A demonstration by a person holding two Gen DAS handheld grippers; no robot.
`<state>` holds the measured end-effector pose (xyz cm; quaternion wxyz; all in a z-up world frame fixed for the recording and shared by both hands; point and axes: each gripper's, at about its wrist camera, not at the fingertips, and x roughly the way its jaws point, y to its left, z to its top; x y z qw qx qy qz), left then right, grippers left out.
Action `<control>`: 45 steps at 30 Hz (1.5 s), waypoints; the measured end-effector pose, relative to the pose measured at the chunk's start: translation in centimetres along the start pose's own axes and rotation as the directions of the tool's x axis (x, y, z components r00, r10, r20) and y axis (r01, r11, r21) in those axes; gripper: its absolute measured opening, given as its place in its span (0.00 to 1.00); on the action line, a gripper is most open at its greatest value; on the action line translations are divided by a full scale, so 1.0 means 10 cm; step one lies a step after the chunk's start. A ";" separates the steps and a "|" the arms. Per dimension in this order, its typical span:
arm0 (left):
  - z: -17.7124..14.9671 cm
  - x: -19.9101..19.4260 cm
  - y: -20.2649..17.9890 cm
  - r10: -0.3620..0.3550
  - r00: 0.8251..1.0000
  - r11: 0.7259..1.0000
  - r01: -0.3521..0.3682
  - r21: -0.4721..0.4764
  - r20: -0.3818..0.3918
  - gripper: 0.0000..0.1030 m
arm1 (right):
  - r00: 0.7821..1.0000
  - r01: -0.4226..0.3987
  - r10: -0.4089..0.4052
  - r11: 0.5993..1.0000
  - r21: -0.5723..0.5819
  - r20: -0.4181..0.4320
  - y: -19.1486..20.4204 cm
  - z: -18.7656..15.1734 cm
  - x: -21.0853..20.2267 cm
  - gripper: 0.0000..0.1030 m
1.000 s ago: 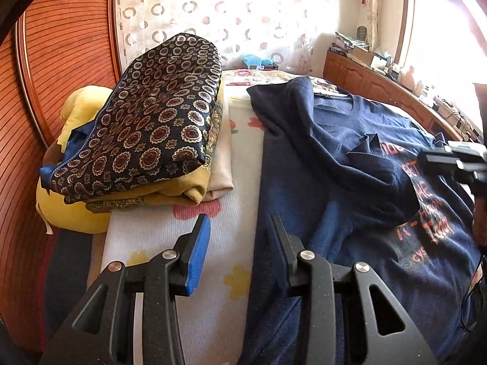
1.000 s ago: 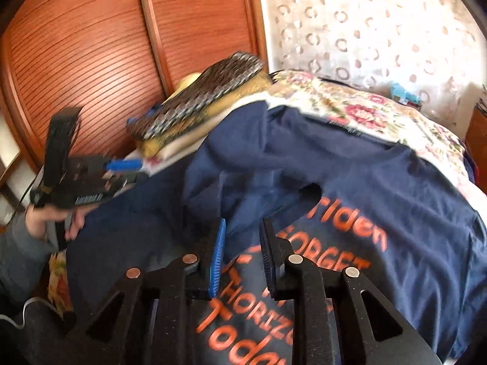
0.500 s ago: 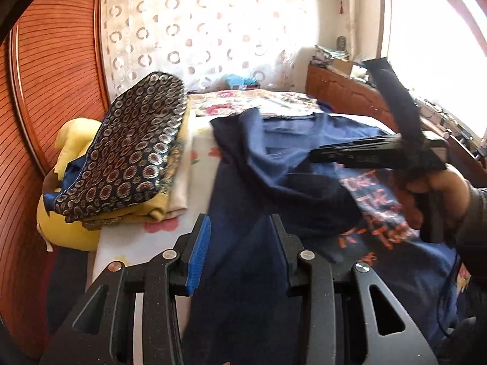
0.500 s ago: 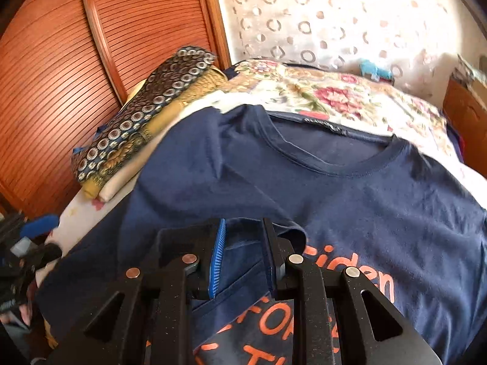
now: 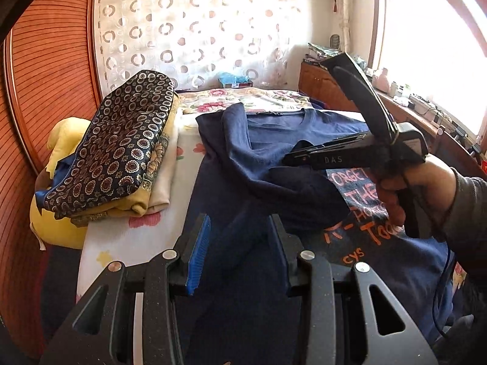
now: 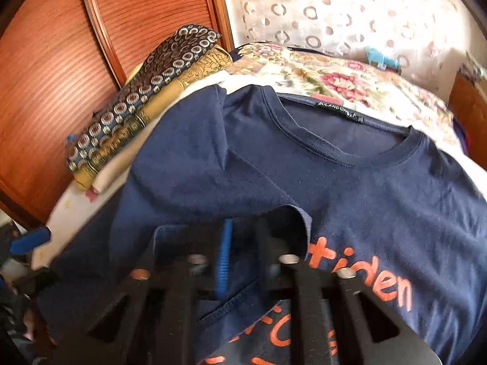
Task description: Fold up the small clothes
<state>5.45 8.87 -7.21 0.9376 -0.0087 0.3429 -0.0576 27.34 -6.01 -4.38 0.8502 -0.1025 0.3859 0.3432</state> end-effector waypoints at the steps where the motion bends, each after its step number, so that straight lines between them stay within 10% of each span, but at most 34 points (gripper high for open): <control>1: 0.00 0.00 0.00 0.000 1.000 1.000 0.000 0.000 0.001 0.39 | 1.000 -0.005 0.005 1.000 -0.008 0.003 0.00 -0.01 0.00 0.03; 7: -0.03 0.02 0.02 0.005 1.000 1.000 -0.005 -0.006 -0.004 0.39 | 0.989 -0.010 0.008 1.000 0.011 0.148 -0.13 0.03 -0.35 0.02; 13: -0.04 0.04 0.03 0.009 1.000 1.000 -0.009 -0.016 -0.008 0.39 | 0.960 0.137 -0.154 0.986 0.090 0.234 -0.38 0.07 -0.54 0.02; 23: 0.14 0.17 0.04 0.019 1.000 1.000 -0.019 0.003 -0.019 0.39 | 0.947 0.213 -0.235 0.970 0.118 0.220 -0.48 0.02 -0.63 0.28; 37: 0.31 0.61 -0.34 -0.065 0.994 0.997 0.068 0.034 -0.083 0.39 | 0.905 0.369 -0.400 0.907 0.203 0.144 -1.28 -0.80 -1.10 0.28; 45: 0.76 0.95 -0.27 -0.028 0.994 0.996 0.037 0.081 -0.104 0.39 | 0.944 0.295 -0.319 0.929 0.221 0.082 -1.46 -1.03 -1.09 0.28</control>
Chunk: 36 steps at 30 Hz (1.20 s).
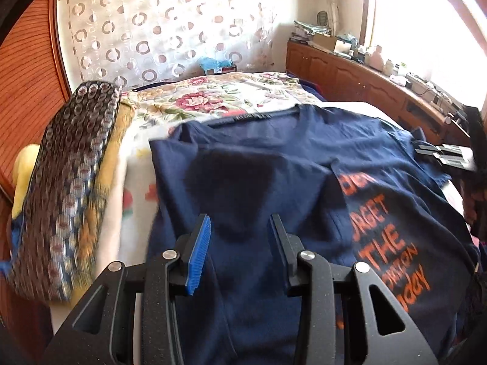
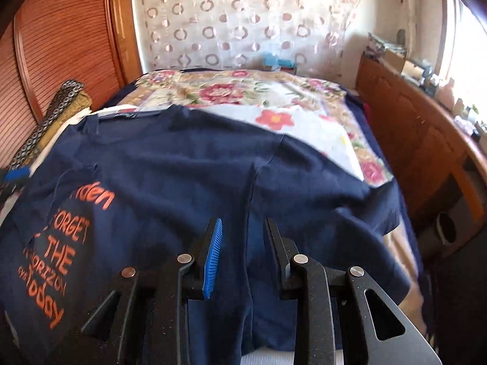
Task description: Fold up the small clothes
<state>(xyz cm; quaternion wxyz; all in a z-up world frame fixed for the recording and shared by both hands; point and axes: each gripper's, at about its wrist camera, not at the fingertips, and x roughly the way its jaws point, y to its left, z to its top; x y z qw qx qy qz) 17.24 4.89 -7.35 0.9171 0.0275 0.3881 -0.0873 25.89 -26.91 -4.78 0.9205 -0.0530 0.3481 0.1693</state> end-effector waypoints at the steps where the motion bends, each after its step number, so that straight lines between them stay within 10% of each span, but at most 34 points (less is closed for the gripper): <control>1: 0.08 0.06 0.04 0.001 1.000 1.000 -0.001 0.000 -0.007 0.39 | 1.000 -0.006 0.006 1.000 -0.006 -0.004 -0.01 -0.02 -0.02 0.28; 21: 0.64 0.98 0.32 0.025 0.989 0.999 -0.031 -0.039 -0.147 0.37 | 0.998 -0.051 0.047 0.993 -0.102 -0.048 -0.13 -0.12 0.06 0.50; 26: 0.66 1.01 0.29 0.035 0.991 0.999 -0.034 0.010 -0.127 0.08 | 0.997 -0.060 0.055 0.993 -0.102 -0.050 -0.12 -0.12 0.06 0.52; 36: 0.93 0.62 0.52 0.157 0.987 0.986 -0.155 0.057 -0.040 0.03 | 0.997 -0.064 0.059 0.993 -0.104 -0.051 -0.10 -0.13 0.06 0.54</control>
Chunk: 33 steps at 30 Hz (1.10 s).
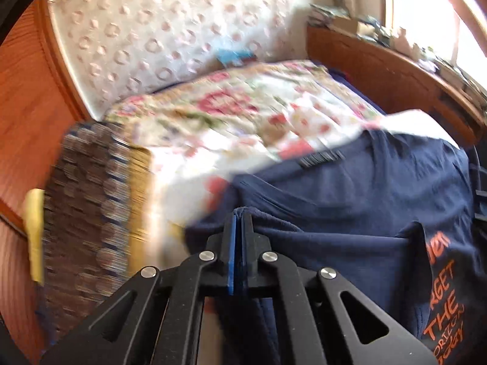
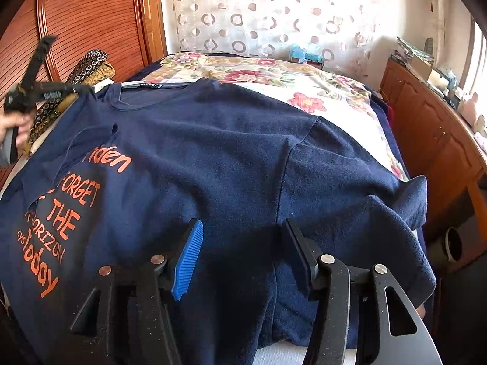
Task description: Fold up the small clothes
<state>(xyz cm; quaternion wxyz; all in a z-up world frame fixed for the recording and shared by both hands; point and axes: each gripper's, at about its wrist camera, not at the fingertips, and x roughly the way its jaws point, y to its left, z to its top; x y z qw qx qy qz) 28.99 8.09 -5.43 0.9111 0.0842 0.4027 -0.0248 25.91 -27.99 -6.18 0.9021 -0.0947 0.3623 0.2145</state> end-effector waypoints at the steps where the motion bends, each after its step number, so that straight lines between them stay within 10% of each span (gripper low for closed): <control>1: 0.03 -0.03 0.08 0.022 1.000 1.000 -0.022 -0.009 0.007 0.03 | 1.000 0.001 -0.001 1.000 -0.001 0.000 0.00 0.00 0.00 0.54; 13: -0.12 -0.25 0.49 0.049 0.998 0.995 -0.045 -0.093 0.039 0.04 | 0.967 0.153 -0.154 0.988 0.021 0.201 -0.13 0.32 -0.43 0.54; 19: -0.21 -0.56 0.44 0.019 0.996 0.995 -0.010 -0.100 0.089 0.20 | 0.944 0.251 -0.257 0.966 0.053 0.206 -0.32 0.28 -0.41 0.47; 33: -0.84 -1.22 -0.32 -0.186 0.968 0.981 0.192 -0.017 0.168 0.30 | 0.968 0.156 -0.200 0.952 0.262 0.149 -0.51 -0.31 -0.85 0.32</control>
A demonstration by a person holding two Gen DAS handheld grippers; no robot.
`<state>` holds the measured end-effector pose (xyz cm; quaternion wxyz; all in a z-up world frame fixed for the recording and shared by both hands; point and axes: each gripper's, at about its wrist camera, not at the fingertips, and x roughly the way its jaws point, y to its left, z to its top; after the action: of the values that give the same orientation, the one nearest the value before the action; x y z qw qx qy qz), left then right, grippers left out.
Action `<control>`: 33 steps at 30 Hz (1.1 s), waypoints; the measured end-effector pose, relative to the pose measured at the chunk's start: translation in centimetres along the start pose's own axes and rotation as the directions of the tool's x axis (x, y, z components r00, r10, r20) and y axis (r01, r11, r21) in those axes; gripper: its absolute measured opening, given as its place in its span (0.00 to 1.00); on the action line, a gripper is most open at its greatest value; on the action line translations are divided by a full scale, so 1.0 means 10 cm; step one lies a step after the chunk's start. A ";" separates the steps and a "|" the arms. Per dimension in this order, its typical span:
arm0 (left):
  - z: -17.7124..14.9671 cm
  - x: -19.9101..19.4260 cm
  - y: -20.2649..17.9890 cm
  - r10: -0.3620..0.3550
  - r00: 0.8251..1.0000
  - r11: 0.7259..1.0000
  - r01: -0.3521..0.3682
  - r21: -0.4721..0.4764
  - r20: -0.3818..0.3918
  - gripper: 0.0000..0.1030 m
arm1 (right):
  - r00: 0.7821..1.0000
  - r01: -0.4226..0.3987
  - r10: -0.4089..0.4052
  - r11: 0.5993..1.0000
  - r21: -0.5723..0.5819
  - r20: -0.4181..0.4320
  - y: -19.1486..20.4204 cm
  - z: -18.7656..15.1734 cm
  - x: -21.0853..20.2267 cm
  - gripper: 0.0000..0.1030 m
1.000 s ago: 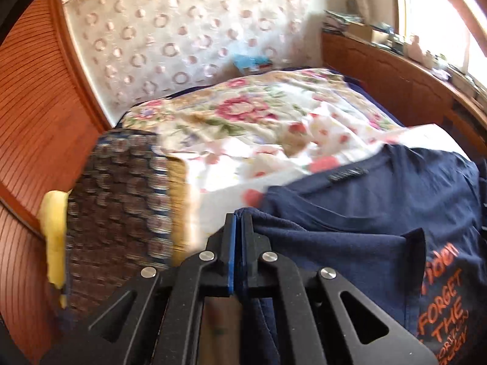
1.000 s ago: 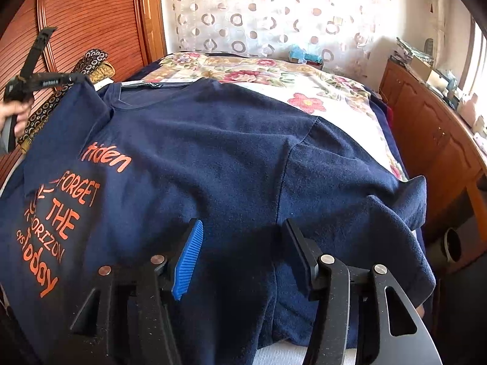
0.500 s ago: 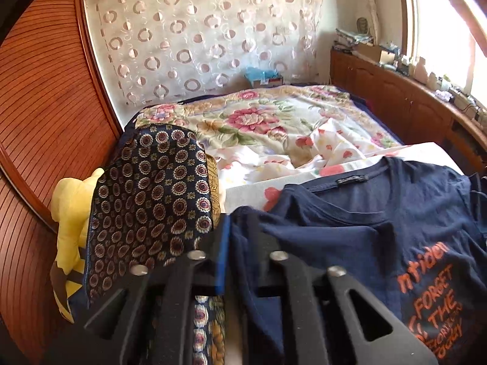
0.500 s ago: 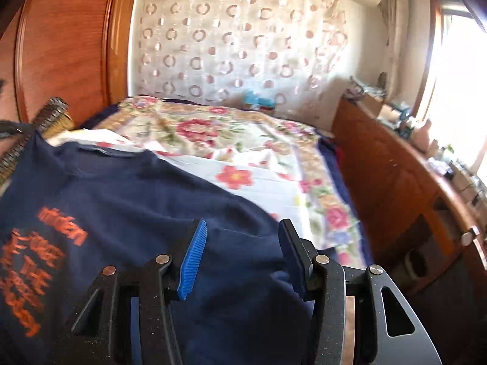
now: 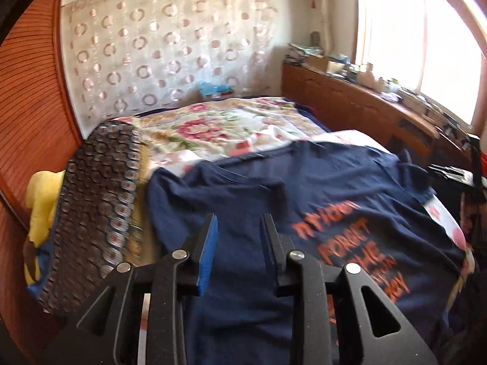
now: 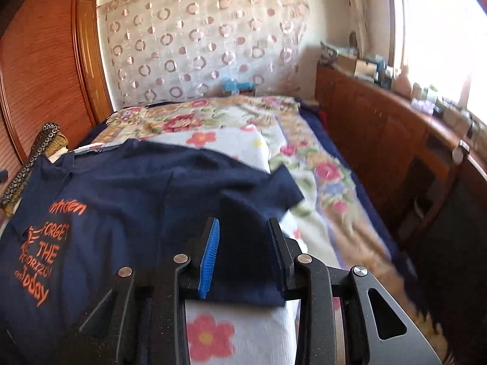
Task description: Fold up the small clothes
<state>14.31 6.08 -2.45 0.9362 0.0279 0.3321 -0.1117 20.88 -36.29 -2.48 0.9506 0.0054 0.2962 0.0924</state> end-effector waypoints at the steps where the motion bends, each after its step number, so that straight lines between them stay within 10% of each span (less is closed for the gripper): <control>1: -0.03 0.00 -0.05 -0.012 1.000 1.000 0.012 0.001 0.000 0.31 | 1.000 0.014 -0.014 1.000 0.006 -0.006 -0.03 -0.01 -0.02 0.32; 23: -0.55 0.56 -0.64 -0.046 0.980 0.995 0.062 0.077 -0.192 0.35 | 0.984 -0.023 0.028 0.999 0.030 -0.177 -0.06 0.17 -0.14 0.36; 25: -0.55 0.56 -0.65 -0.050 0.980 0.995 0.066 0.078 -0.193 0.36 | 0.985 -0.009 0.008 1.000 -0.007 -0.170 -0.01 0.17 -0.17 0.25; 26: -0.55 0.57 -0.65 -0.050 0.980 0.995 0.066 0.081 -0.194 0.36 | 0.988 0.026 -0.033 0.999 -0.048 -0.154 0.02 0.18 -0.20 0.03; 33: -0.55 0.57 -0.65 -0.047 0.980 0.995 0.063 0.081 -0.192 0.37 | 0.999 -0.012 0.007 0.991 -0.134 -0.038 0.28 0.37 -0.62 0.04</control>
<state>13.72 -0.67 -10.18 0.8948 0.0697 0.4152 -0.1486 17.48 -34.43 4.26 0.9427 -0.0588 0.3068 0.1168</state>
